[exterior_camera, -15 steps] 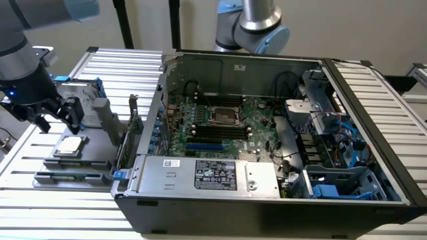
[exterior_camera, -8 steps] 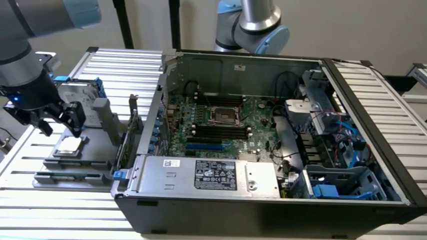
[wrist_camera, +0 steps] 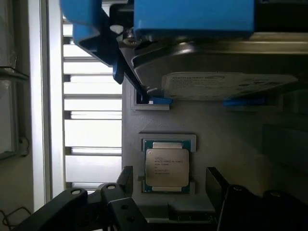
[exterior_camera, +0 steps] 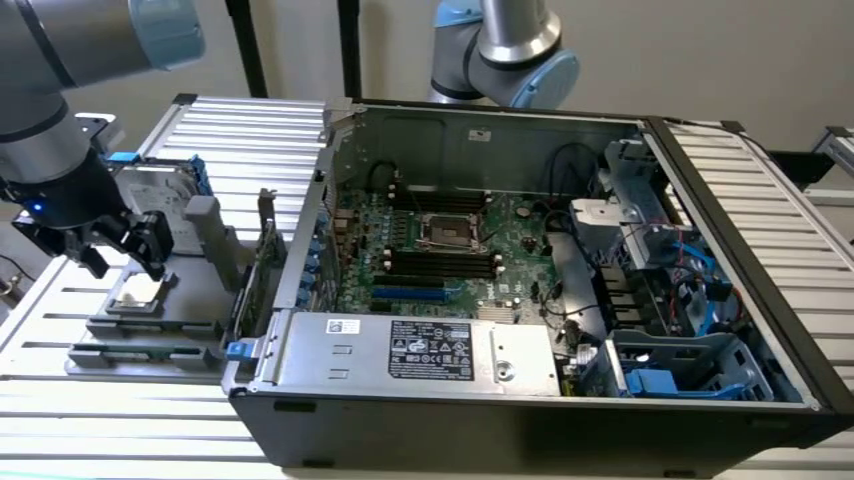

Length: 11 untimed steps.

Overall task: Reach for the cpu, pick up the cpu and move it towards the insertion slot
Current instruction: 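Pick up the cpu and move it towards the insertion slot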

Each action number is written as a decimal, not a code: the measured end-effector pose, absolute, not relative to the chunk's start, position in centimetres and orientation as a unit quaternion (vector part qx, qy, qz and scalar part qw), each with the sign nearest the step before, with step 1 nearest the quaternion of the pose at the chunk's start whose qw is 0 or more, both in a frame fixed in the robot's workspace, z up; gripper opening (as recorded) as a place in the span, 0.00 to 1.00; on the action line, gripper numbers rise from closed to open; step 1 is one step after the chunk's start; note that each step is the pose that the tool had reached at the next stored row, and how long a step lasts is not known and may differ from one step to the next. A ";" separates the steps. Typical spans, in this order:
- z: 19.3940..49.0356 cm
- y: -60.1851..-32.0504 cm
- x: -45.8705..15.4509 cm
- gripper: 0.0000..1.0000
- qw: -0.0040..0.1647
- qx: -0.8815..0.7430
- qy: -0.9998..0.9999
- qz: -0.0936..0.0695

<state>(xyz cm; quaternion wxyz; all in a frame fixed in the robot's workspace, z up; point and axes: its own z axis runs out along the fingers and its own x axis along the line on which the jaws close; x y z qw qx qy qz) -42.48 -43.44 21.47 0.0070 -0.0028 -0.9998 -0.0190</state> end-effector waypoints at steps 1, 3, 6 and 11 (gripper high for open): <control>21.4 -43.4 -42.5 0.71 0.007 -0.003 -1.000 -0.019; 21.2 -43.5 -42.5 0.71 0.007 -0.003 -1.000 -0.019; 20.9 -43.5 -42.5 0.71 0.007 -0.003 -1.000 -0.019; 20.2 -43.5 -42.5 0.71 0.007 -0.003 -1.000 -0.019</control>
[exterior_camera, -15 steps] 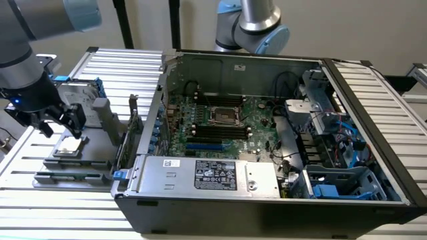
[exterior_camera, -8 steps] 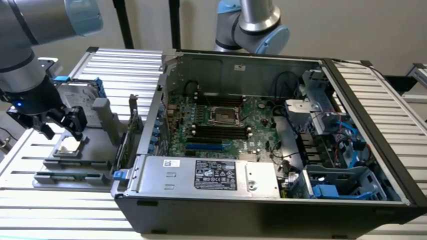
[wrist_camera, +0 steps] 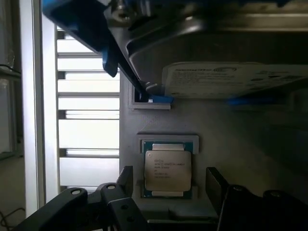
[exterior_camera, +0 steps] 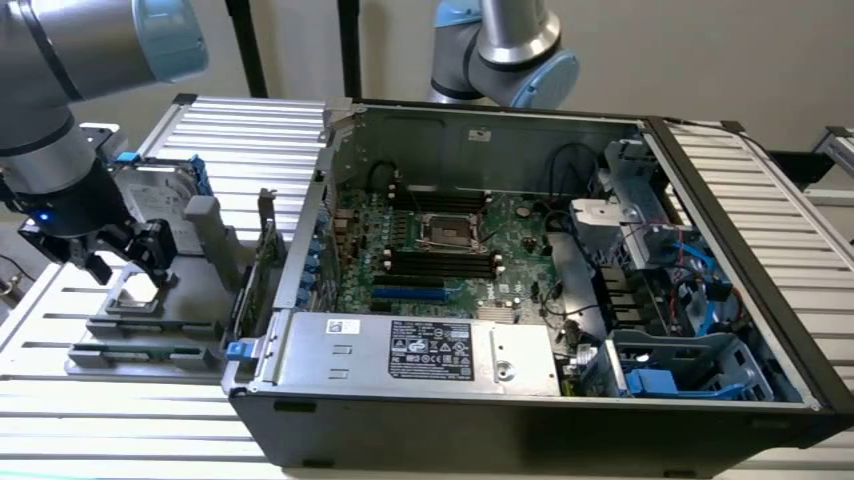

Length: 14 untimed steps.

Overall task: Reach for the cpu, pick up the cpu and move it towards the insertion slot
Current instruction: 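Pick up the cpu and move it towards the insertion slot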

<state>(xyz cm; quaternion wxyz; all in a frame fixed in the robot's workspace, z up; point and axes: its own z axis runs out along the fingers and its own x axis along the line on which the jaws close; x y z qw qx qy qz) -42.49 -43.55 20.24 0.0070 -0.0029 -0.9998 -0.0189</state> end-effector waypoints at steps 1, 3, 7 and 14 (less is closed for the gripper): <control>20.1 -43.5 -42.5 0.71 0.007 -0.003 -1.000 -0.019; 19.9 -43.6 -42.5 0.71 0.007 -0.003 -1.000 -0.019; 19.6 -43.6 -42.5 0.71 0.006 -0.003 -1.000 -0.019; 19.2 -43.6 -42.5 0.71 0.004 -0.003 -1.000 -0.019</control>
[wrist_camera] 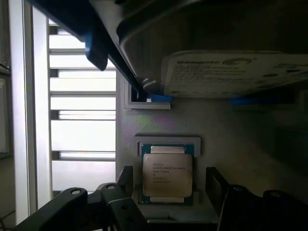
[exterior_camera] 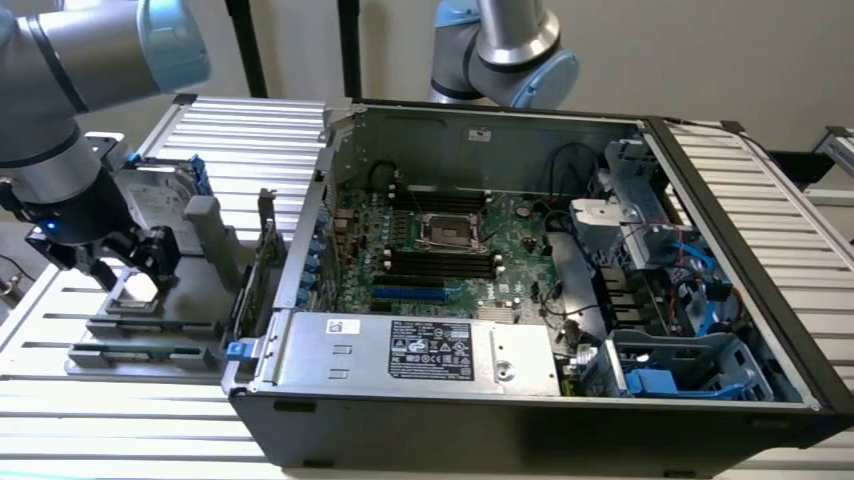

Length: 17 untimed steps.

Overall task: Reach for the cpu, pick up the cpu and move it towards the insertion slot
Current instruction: 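Pick up the cpu and move it towards the insertion slot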

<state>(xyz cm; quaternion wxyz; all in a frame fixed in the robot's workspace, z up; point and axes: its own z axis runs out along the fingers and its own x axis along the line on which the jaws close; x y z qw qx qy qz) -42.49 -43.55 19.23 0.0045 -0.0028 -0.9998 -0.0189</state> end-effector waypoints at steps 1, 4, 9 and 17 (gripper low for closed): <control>19.2 -43.6 -42.5 0.71 0.004 -0.003 -1.000 -0.019; 19.1 -43.6 -42.5 0.71 0.004 -0.003 -1.000 -0.019; 19.0 -43.5 -42.5 0.71 0.004 -0.003 -1.000 -0.019; 18.8 -43.3 -42.5 0.71 0.004 -0.003 -1.000 -0.019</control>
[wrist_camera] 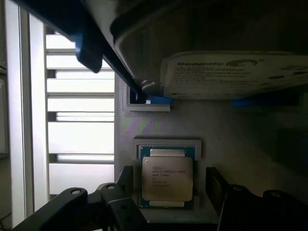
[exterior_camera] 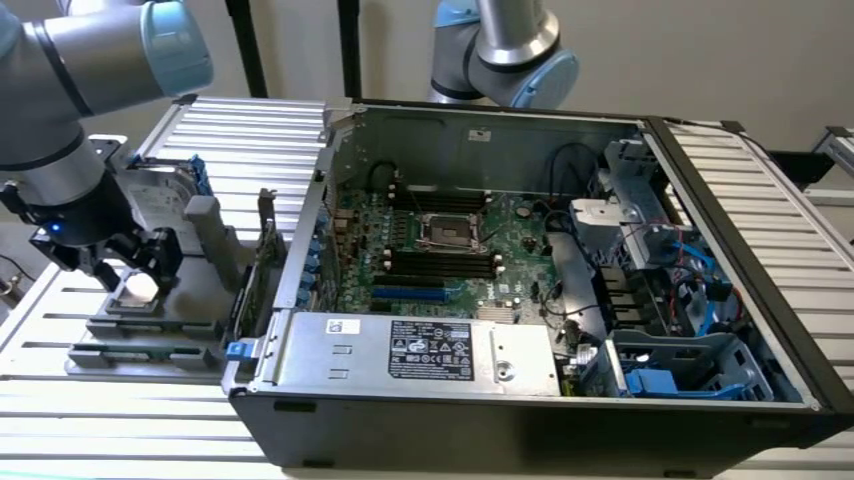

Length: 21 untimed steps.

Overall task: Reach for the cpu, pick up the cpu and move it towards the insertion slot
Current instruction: 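Pick up the cpu and move it towards the insertion slot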

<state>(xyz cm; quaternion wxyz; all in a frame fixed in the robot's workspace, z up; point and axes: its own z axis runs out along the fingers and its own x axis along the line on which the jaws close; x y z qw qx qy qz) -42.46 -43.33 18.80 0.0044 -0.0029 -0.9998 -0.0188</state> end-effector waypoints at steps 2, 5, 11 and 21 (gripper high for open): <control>18.8 -43.2 -42.5 0.71 0.004 -0.003 -1.000 -0.018; 18.8 -43.1 -42.5 0.71 0.005 -0.003 -1.000 -0.016; 18.8 -43.0 -42.5 0.71 0.007 -0.003 -1.000 -0.011; 18.6 -42.9 -42.3 0.71 0.009 -0.003 -1.000 -0.009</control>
